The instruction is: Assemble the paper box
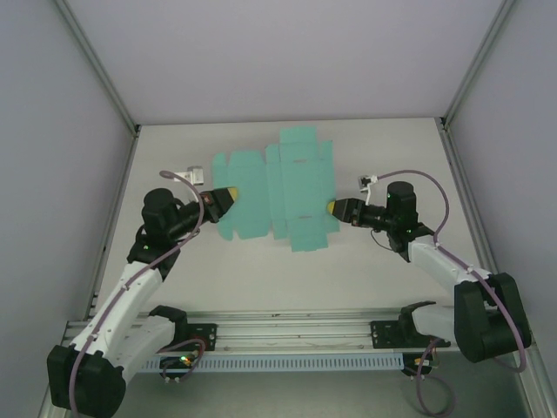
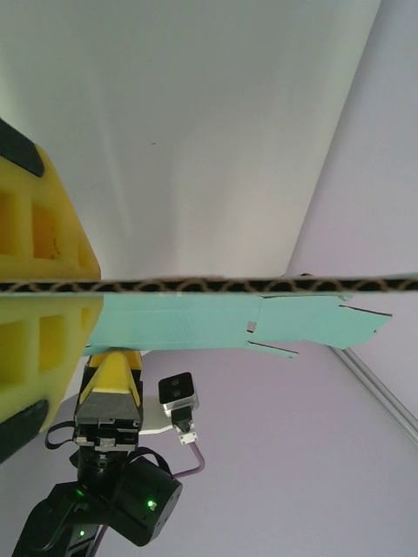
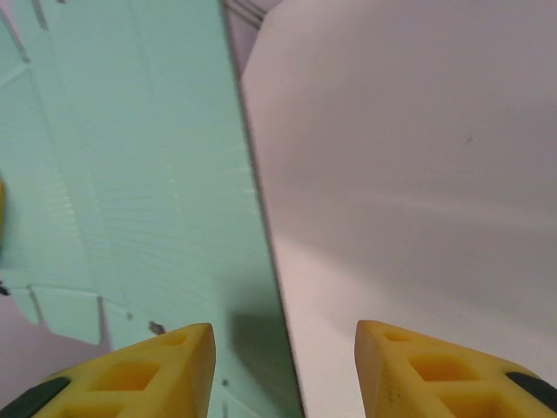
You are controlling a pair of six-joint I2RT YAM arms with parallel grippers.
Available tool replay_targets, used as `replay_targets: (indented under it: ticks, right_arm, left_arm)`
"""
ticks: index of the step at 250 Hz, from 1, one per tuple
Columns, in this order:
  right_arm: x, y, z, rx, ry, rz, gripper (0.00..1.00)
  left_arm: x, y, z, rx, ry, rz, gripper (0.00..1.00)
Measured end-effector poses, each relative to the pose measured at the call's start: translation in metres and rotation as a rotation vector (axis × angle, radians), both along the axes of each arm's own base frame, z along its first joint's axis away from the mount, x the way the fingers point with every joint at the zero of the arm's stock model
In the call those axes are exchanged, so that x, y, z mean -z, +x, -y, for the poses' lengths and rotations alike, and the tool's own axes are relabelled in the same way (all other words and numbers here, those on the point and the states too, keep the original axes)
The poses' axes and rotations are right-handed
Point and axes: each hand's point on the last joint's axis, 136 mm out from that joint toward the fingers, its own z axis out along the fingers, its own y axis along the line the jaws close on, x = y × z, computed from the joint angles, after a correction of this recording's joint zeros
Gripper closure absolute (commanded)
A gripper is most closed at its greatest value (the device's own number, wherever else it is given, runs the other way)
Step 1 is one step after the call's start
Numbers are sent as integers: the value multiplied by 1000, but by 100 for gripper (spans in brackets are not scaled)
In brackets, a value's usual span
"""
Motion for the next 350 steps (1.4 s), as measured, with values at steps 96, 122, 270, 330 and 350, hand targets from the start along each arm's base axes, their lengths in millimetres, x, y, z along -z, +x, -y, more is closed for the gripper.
replay_targets:
  ticks: [96,122,270,330,350]
  right_arm:
    - [-22,-8,-8,-57,44,75,100]
    - [-23,-13,-14,-83,23,103,100]
    - [64,5,-31,-151,-1080,359,100]
    - [91,27,-45,-218,-1541,669,100]
    - [90,31,-46,-221,-1590,713,100]
  left_arm:
    - [6,4,-5,-32,8,-10,92]
    - [14,7,-8,-58,26,-28,0]
    - [126,6,-86,-397,514,-378,0]
    - [107,37,-35,-224,419,-342,0]
    - [98,47,-14,-165,399,-323,0]
